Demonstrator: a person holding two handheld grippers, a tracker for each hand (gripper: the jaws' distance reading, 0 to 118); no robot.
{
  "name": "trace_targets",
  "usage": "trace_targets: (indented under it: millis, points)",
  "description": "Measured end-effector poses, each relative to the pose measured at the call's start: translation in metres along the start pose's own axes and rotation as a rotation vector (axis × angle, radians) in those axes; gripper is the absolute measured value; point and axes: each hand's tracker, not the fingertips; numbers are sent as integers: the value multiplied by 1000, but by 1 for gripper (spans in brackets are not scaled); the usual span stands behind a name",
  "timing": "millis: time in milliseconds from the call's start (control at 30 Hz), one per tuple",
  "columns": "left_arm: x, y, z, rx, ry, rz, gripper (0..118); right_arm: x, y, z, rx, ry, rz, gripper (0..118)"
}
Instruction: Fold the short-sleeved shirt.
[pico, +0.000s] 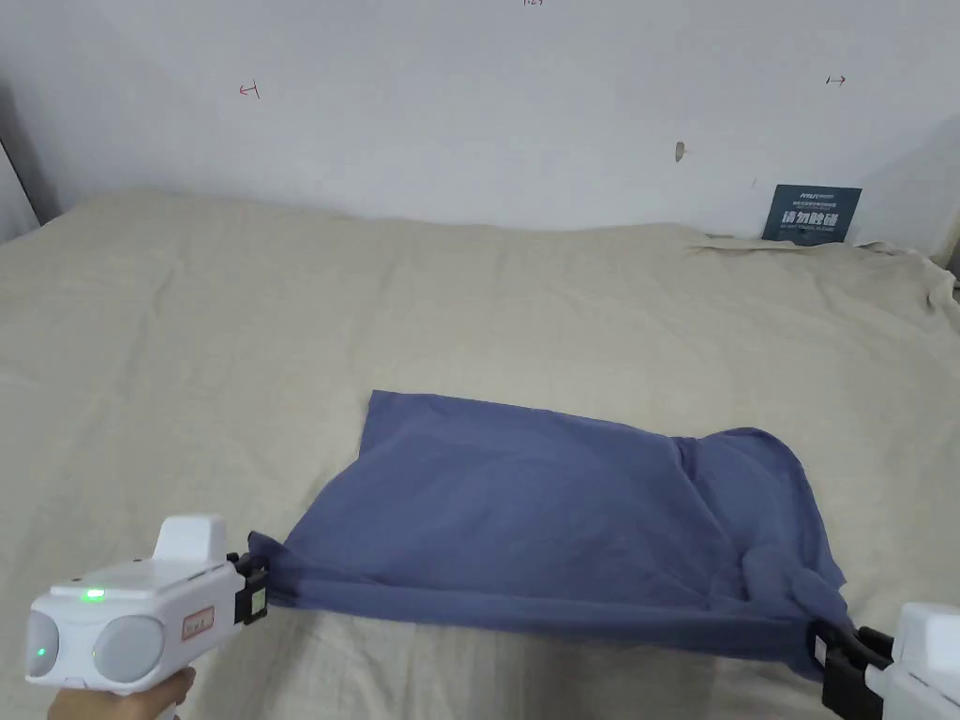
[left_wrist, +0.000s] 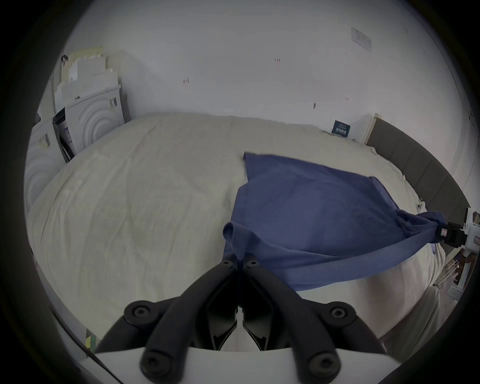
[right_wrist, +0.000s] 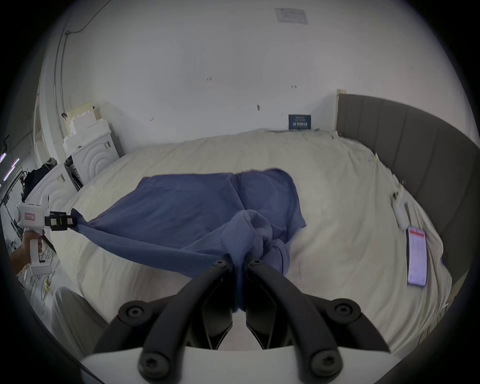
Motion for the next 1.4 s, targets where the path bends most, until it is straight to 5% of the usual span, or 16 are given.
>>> trace_targets:
  millis: [700, 867, 967, 1033, 1100, 1133, 1200, 1400]
  points:
    - [-11, -108, 7, -176, 44, 8, 0, 30, -116, -16, -228, -55, -111, 4]
    - [-8, -109, 7, -179, 59, 35, 2, 11, -119, -12, -239, -66, -143, 5]
    - [-5, -105, 12, -178, 57, 35, 19, 7, -114, -9, -244, -76, -128, 14]
    - [0, -101, 15, -180, 76, 12, 60, 2, -108, 0, -245, -88, -121, 41]
    - [4, -95, 20, -162, 75, 3, 94, -3, -96, 10, -214, -81, -115, 79]
    - [6, -91, 24, -132, 70, 4, 104, -7, -88, 15, -188, -81, -108, 94]
    - [12, -76, 36, -64, 43, 5, 109, -14, -70, 28, -109, -83, -90, 105]
    - [30, -27, 62, 134, 29, -42, 110, -27, -14, 55, 79, -77, -69, 105]
